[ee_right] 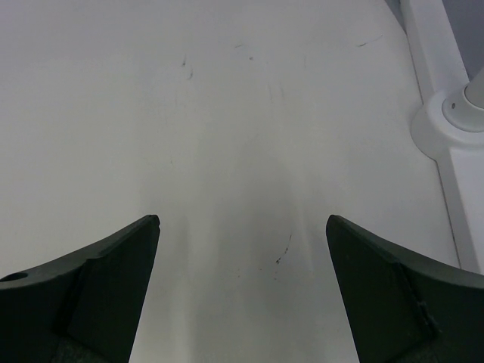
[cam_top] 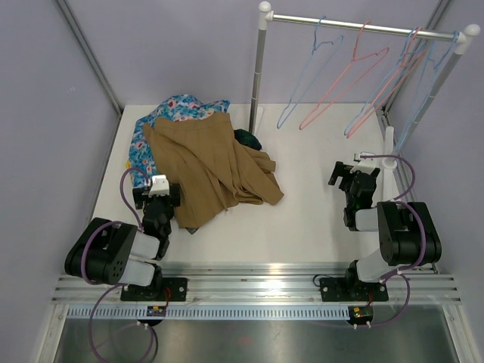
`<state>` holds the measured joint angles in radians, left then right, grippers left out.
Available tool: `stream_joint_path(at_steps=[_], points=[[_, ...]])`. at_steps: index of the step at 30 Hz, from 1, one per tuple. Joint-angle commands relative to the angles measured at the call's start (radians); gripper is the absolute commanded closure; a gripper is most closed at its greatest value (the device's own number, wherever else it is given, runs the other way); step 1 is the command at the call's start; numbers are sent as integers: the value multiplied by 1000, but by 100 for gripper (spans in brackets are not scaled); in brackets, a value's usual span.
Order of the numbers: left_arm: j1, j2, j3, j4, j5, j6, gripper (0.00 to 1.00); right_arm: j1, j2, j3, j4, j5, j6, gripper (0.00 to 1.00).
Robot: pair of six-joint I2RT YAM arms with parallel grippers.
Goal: Remove the skirt from the hanger
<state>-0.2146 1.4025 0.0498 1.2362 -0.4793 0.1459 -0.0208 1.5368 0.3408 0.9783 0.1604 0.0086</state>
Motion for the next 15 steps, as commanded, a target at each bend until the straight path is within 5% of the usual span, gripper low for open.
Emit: stream_joint_path(at_steps=[1, 15], points=[[7, -8, -41, 325, -18, -26, 1, -2, 2, 24, 65, -42, 16, 0], [7, -8, -41, 325, -18, -28, 1, -2, 2, 23, 63, -42, 16, 1]])
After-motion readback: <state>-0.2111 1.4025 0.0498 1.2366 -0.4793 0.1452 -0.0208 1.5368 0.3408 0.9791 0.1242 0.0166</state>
